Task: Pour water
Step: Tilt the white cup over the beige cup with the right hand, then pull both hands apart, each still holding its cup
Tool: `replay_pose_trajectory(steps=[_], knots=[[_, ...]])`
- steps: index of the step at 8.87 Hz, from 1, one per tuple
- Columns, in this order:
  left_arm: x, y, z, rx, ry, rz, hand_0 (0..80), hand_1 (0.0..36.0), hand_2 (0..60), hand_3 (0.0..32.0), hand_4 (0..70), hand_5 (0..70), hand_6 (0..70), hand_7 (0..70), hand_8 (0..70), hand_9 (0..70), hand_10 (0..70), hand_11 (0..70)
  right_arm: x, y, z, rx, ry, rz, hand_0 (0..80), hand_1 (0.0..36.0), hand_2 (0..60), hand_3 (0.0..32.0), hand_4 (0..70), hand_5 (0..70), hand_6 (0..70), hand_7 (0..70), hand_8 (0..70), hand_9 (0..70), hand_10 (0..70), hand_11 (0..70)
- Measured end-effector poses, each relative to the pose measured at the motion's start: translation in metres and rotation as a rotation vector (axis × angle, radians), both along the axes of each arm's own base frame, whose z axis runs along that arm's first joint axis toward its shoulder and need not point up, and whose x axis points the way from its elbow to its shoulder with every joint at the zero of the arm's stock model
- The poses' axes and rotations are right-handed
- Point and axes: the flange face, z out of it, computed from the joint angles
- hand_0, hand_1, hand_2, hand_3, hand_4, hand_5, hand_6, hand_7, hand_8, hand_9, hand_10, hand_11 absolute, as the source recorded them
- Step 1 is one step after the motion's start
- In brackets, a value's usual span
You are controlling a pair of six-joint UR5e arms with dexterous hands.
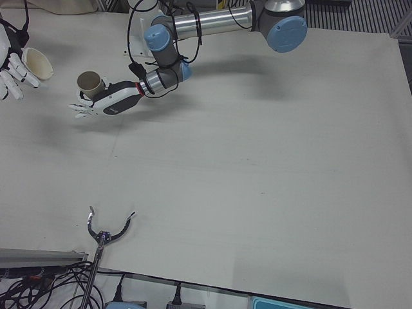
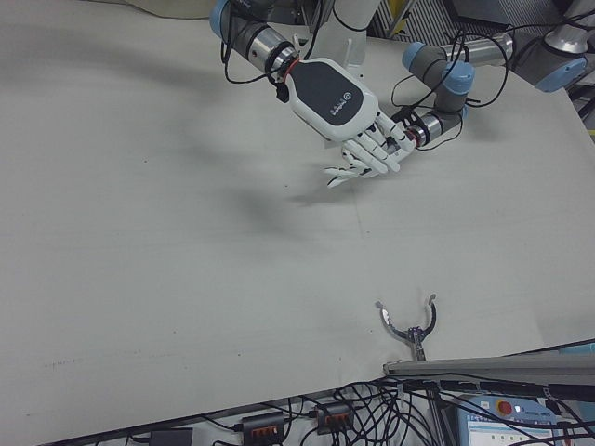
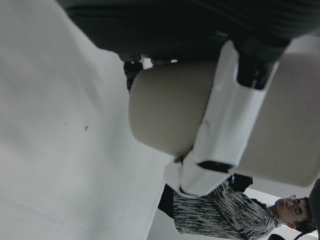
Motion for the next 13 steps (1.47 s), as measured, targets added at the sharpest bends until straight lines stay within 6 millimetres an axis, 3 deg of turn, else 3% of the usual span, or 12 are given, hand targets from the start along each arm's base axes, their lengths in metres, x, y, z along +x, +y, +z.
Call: replay_pose_trajectory(steps=[3, 5, 6, 8, 10, 11, 13], knots=[[-0.001, -0.001, 0.0, -0.002, 0.0, 0.0, 80.0, 36.0, 60.0, 0.0, 70.0, 70.0, 23.8, 11.7, 9.5, 2.9, 11.1, 19.2, 0.0, 0.003, -0.003, 0.014, 0.007, -0.01, 80.0, 36.0, 32.0, 0.0, 3.8, 17.1, 43.7, 35.1, 11.4, 7.1, 0.0, 0.0], [0.001, -0.001, 0.003, -0.003, -0.007, 0.001, 80.0, 36.0, 60.0, 0.0, 70.0, 70.0, 23.6, 11.4, 9.4, 2.9, 11.2, 19.4, 0.0, 0.003, -0.004, 0.017, 0.006, -0.012, 78.6, 35.9, 30.6, 0.0, 0.7, 16.4, 40.9, 32.2, 10.8, 6.5, 0.0, 0.0], [0.0, -0.003, 0.006, -0.006, -0.013, -0.003, 80.0, 36.0, 60.0, 0.0, 70.0, 70.0, 23.3, 11.3, 9.2, 2.9, 11.2, 19.5, 0.002, 0.002, 0.0, 0.009, 0.009, -0.007, 68.3, 34.1, 29.4, 0.0, 0.0, 15.6, 38.1, 28.7, 11.5, 7.6, 0.0, 0.0], [-0.025, -0.031, 0.015, -0.02, -0.051, -0.052, 80.0, 36.0, 60.0, 0.0, 70.0, 70.0, 22.2, 10.3, 8.2, 1.9, 10.9, 19.0, 0.022, -0.013, 0.011, -0.023, -0.007, 0.041, 63.3, 32.3, 29.4, 0.0, 0.0, 15.0, 36.2, 26.9, 12.5, 9.2, 0.0, 0.0], [-0.095, -0.091, 0.051, -0.035, -0.104, -0.123, 80.0, 36.0, 60.0, 0.0, 70.0, 70.0, 20.9, 9.6, 7.8, 1.6, 10.6, 18.8, 0.066, -0.037, 0.018, -0.088, -0.107, 0.105, 62.7, 31.9, 29.0, 0.0, 0.0, 14.8, 36.2, 28.2, 12.3, 9.0, 0.0, 0.0], [-0.14, -0.116, 0.088, -0.054, -0.133, -0.159, 80.0, 36.0, 60.0, 0.0, 70.0, 70.0, 20.6, 9.5, 7.6, 1.6, 10.6, 18.8, 0.091, -0.048, 0.023, -0.116, -0.159, 0.132, 62.5, 31.9, 29.2, 0.0, 0.0, 14.7, 35.9, 27.9, 12.5, 9.1, 0.0, 0.0], [-0.241, -0.131, 0.202, -0.13, -0.196, -0.246, 80.0, 36.0, 60.0, 0.0, 70.0, 70.0, 21.0, 10.3, 8.5, 2.9, 11.1, 19.4, 0.138, -0.06, 0.048, -0.183, -0.234, 0.17, 61.7, 31.3, 28.7, 0.0, 0.0, 14.5, 34.5, 26.0, 12.7, 9.4, 0.0, 0.0]])
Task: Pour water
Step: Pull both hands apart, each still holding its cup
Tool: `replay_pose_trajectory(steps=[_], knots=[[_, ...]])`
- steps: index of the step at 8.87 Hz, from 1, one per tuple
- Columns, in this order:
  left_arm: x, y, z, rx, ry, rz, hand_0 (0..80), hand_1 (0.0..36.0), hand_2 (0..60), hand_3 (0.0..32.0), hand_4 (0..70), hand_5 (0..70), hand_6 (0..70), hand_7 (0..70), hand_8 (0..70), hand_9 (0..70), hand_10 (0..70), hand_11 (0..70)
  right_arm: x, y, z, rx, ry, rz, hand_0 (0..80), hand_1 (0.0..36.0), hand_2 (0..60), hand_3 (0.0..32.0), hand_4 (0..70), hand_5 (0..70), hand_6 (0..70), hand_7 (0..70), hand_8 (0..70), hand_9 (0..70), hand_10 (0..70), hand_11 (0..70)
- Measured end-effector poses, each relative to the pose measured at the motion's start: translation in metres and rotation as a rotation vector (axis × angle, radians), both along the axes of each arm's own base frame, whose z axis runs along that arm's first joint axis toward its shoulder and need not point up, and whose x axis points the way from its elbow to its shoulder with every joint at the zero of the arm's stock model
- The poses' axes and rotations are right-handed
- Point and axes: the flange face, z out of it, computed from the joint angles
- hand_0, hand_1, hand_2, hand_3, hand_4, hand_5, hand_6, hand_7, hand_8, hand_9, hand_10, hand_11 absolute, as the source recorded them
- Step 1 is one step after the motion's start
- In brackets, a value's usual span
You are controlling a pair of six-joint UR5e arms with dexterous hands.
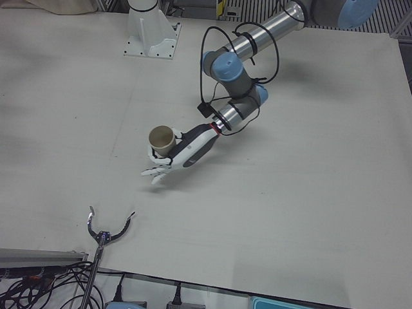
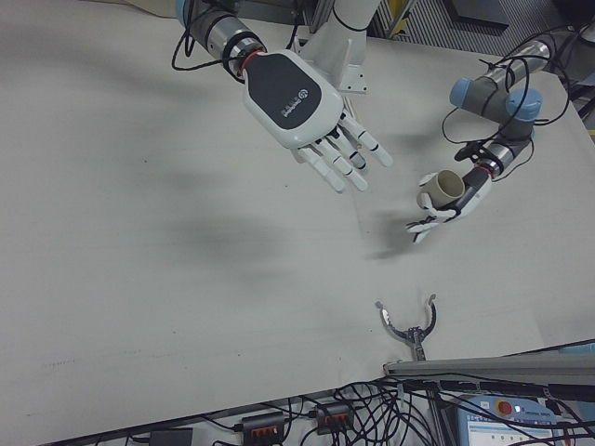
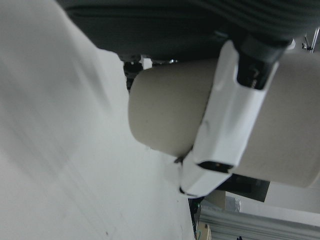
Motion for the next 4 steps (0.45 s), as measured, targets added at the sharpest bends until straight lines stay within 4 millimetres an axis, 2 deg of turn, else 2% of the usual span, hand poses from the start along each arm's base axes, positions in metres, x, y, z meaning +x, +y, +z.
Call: replay_pose_trajectory(steps=[2, 3, 4], knots=[[-0.115, 0.008, 0.115, -0.072, -0.059, -0.141, 80.0, 36.0, 60.0, 0.0, 70.0, 70.0, 19.4, 9.9, 7.6, 2.0, 10.8, 19.1, 0.045, -0.002, 0.033, -0.068, -0.041, 0.034, 61.7, 31.6, 28.1, 0.0, 0.0, 14.3, 32.3, 24.0, 11.9, 8.5, 0.0, 0.0], [-0.17, 0.014, 0.161, -0.101, -0.081, -0.226, 80.0, 36.0, 60.0, 0.0, 70.0, 70.0, 18.2, 9.5, 7.3, 2.1, 11.0, 19.5, 0.063, -0.001, 0.046, -0.092, -0.048, 0.047, 61.7, 31.9, 27.7, 0.0, 0.0, 14.3, 31.6, 23.8, 11.2, 7.6, 0.0, 0.0], [-0.219, 0.023, 0.198, -0.117, -0.1, -0.322, 80.0, 36.0, 60.0, 0.0, 70.0, 70.0, 17.3, 9.8, 7.8, 2.4, 11.2, 19.7, 0.073, 0.001, 0.054, -0.107, -0.05, 0.051, 61.7, 31.6, 27.6, 0.0, 0.0, 14.2, 31.7, 24.4, 11.0, 7.4, 0.0, 0.0]])
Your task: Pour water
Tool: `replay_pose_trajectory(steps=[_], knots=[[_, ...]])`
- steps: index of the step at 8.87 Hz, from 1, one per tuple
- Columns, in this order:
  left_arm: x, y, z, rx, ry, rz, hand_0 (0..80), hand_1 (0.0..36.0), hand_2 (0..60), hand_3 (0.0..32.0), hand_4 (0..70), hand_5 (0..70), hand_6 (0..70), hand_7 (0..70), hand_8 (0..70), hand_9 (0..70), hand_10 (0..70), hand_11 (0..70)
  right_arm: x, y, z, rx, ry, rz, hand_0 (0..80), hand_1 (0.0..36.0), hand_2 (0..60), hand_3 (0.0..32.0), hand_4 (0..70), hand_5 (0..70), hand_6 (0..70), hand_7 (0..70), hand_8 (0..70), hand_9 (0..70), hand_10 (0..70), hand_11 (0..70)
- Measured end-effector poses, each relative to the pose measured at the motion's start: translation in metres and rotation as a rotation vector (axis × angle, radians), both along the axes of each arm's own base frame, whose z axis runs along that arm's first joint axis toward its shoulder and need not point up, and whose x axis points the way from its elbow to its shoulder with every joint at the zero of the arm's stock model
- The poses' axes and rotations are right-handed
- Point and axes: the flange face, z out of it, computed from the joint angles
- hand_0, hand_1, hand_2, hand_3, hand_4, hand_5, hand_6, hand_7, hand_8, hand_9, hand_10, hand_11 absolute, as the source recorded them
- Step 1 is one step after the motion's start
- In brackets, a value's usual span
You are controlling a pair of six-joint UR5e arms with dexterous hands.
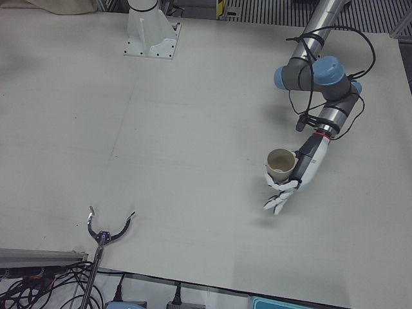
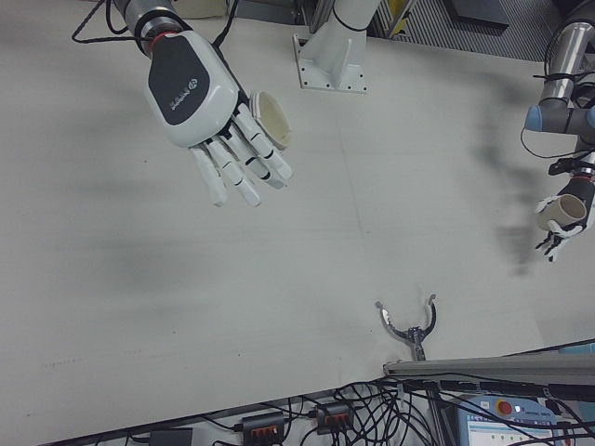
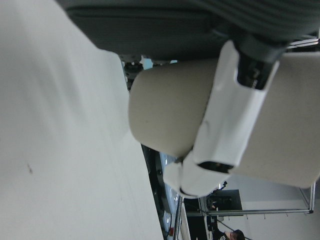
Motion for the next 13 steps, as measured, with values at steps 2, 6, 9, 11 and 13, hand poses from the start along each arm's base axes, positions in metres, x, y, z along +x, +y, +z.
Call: replay_pose_trajectory(steps=[2, 6, 9, 11, 13], knots=[[-0.06, 0.028, 0.059, 0.032, -0.076, -0.19, 80.0, 36.0, 39.7, 0.0, 70.0, 70.0, 17.3, 11.8, 7.7, 2.4, 11.8, 20.6, 0.006, 0.002, 0.006, -0.009, 0.003, -0.007, 61.8, 31.9, 29.5, 0.0, 0.0, 14.2, 33.2, 25.8, 10.9, 7.1, 0.0, 0.0], [-0.068, 0.05, 0.141, 0.05, -0.114, -0.23, 80.0, 36.0, 0.0, 0.0, 57.6, 70.0, 18.5, 14.0, 5.8, 1.4, 11.1, 20.1, -0.001, 0.0, 0.008, -0.014, 0.014, -0.021, 61.8, 31.6, 30.6, 0.0, 0.0, 14.5, 36.6, 30.0, 12.1, 8.7, 0.0, 0.0], [-0.008, 0.047, 0.138, 0.039, -0.035, -0.104, 80.0, 18.5, 0.0, 0.0, 61.8, 70.0, 18.0, 12.9, 5.0, 1.1, 8.3, 13.5, -0.007, -0.003, 0.013, -0.025, 0.022, -0.023, 61.7, 31.4, 29.9, 0.0, 0.0, 14.5, 35.9, 29.8, 12.1, 8.7, 0.0, 0.0], [0.006, 0.051, 0.138, 0.018, -0.005, -0.07, 57.5, 8.5, 0.0, 0.0, 52.5, 70.0, 15.3, 10.8, 2.6, 0.7, 6.6, 10.0, -0.01, -0.004, 0.016, -0.031, 0.024, -0.024, 61.3, 31.2, 30.1, 0.0, 0.0, 14.6, 36.6, 30.3, 12.7, 9.4, 0.0, 0.0], [0.009, 0.05, 0.136, 0.015, 0.008, -0.064, 56.6, 5.0, 0.0, 0.0, 46.9, 66.9, 12.8, 8.5, 2.1, 0.3, 5.5, 8.6, -0.011, -0.004, 0.016, -0.031, 0.023, -0.025, 61.5, 31.1, 29.6, 0.0, 0.0, 14.5, 36.5, 30.3, 12.6, 9.4, 0.0, 0.0]])
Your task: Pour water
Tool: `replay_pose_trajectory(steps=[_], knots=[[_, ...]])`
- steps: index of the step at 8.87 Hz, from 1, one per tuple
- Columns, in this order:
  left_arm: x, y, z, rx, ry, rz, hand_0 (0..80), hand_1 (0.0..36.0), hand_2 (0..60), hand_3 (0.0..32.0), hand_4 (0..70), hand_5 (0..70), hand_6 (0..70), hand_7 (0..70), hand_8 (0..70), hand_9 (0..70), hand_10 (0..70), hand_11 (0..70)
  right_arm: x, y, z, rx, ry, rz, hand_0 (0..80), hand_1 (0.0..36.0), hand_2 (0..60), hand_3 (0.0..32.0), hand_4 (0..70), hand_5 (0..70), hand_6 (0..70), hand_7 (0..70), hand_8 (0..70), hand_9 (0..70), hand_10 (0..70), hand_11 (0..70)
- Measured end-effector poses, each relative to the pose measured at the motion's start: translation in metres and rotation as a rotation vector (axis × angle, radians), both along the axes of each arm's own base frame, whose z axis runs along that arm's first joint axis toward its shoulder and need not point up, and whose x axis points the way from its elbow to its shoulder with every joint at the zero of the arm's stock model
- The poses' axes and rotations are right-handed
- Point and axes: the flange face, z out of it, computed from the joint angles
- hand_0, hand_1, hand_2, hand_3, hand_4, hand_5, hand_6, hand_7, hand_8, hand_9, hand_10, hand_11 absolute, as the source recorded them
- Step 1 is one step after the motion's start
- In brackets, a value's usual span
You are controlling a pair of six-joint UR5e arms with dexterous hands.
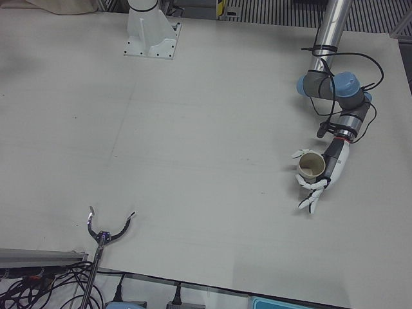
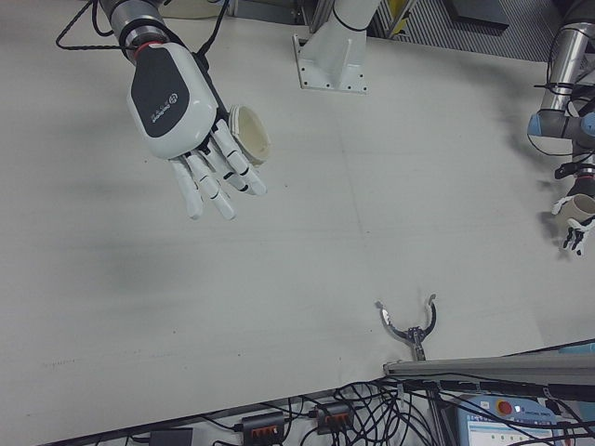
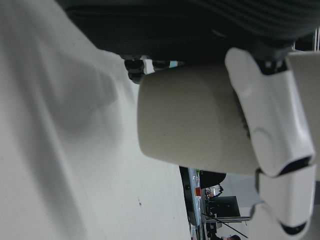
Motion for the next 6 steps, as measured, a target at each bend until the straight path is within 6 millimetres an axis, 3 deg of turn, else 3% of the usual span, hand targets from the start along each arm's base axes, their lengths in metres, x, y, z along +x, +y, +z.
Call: replay_pose_trajectory(steps=[1, 2, 3, 4, 5, 6], knots=[[0.0007, -0.0009, -0.0008, 0.0, 0.002, 0.0, 56.7, 5.5, 0.0, 0.0, 46.5, 45.4, 12.6, 8.3, 1.9, 0.2, 5.4, 8.6, -0.001, -0.0003, 0.0006, -0.001, 0.001, -0.001, 61.2, 30.9, 29.9, 0.0, 0.0, 14.6, 37.3, 31.2, 12.9, 9.8, 0.0, 0.0], [0.001, -0.0011, -0.0007, 0.0, 0.003, 0.001, 58.6, 7.3, 0.0, 0.0, 46.7, 33.6, 12.4, 8.1, 1.6, 0.2, 5.8, 9.4, -0.0023, -0.0013, 0.0013, -0.003, 0.001, -0.003, 61.3, 30.9, 29.3, 0.0, 0.0, 14.5, 36.4, 30.4, 12.3, 9.0, 0.0, 0.0], [0.0009, -0.0009, 0.0001, -0.002, 0.002, 0.001, 61.5, 8.9, 0.0, 0.0, 45.2, 36.0, 12.4, 8.2, 1.7, 0.2, 6.1, 10.0, -0.0041, -0.003, 0.0019, -0.004, 0.002, -0.004, 61.0, 30.8, 29.2, 0.0, 0.0, 14.4, 36.1, 29.9, 12.1, 8.7, 0.0, 0.0], [0.0007, -0.0007, 0.001, -0.004, 0.001, 0.0, 62.4, 9.7, 0.0, 0.0, 44.4, 24.9, 12.0, 7.9, 1.4, 0.1, 6.1, 10.1, -0.0056, -0.0047, 0.0027, -0.006, 0.002, -0.005, 61.3, 30.8, 28.9, 0.0, 0.0, 14.5, 36.1, 30.1, 12.4, 9.0, 0.0, 0.0], [0.0003, -0.0001, 0.0021, -0.005, 0.0, 0.0, 67.3, 11.1, 0.0, 0.0, 31.4, 0.0, 8.1, 3.7, 0.6, 0.0, 4.5, 8.4, -0.0064, -0.0056, 0.0032, -0.007, 0.002, -0.006, 61.3, 31.1, 28.9, 0.6, 0.0, 14.4, 35.7, 29.8, 12.0, 8.5, 0.0, 0.0], [-0.0009, 0.0015, 0.0044, -0.008, -0.003, -0.002, 75.1, 12.3, 0.0, 0.2, 18.3, 0.0, 4.4, 0.2, 0.0, 0.0, 3.4, 7.4, -0.0068, -0.0059, 0.0035, -0.008, 0.001, -0.006, 61.2, 30.9, 29.0, 0.2, 0.0, 14.4, 36.1, 30.1, 12.2, 8.8, 0.0, 0.0]])
